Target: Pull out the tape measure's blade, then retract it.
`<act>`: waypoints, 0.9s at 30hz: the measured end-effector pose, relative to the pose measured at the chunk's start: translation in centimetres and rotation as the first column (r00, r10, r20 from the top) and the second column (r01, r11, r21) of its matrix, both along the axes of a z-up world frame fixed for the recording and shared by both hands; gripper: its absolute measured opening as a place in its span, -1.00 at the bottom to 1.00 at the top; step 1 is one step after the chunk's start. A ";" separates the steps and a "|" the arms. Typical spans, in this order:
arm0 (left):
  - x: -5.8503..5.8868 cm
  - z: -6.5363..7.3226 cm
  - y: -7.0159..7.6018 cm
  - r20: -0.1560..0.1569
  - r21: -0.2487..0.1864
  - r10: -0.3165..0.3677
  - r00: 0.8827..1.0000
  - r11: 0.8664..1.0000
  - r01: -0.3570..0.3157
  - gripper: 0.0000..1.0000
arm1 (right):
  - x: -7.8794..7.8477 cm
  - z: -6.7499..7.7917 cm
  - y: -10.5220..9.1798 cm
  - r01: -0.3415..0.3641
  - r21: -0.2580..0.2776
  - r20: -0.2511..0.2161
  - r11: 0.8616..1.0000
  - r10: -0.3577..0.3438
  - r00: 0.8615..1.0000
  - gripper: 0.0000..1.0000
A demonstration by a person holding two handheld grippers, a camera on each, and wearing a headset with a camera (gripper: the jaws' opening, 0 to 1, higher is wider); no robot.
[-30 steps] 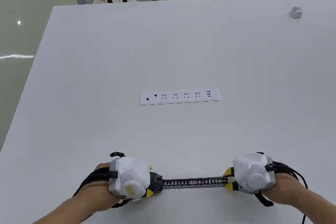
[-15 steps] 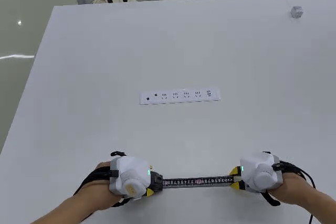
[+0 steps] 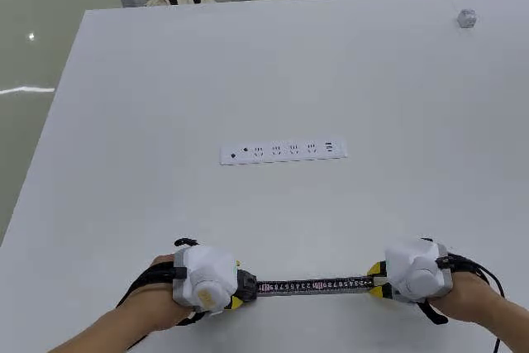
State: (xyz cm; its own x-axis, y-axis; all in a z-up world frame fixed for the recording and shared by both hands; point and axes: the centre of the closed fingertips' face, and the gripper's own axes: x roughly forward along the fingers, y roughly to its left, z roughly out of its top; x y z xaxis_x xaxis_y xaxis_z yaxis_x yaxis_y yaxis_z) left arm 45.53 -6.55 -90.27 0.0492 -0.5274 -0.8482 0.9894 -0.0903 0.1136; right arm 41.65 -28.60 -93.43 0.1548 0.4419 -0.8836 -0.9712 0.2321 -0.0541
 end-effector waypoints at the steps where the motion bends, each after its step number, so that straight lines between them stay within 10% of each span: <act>1: 0.0 0.0 0.0 0.001 0.000 -0.001 1.000 1.000 0.001 -0.36 | 0.0 0.0 -0.2 0.001 -0.002 0.000 1.000 -0.001 1.000 -0.77; 27: 0.0 -0.1 0.0 0.003 0.001 -0.002 1.000 1.000 0.002 -0.36 | -0.3 0.1 -1.4 0.016 -0.010 -0.004 1.000 -0.016 1.000 -0.77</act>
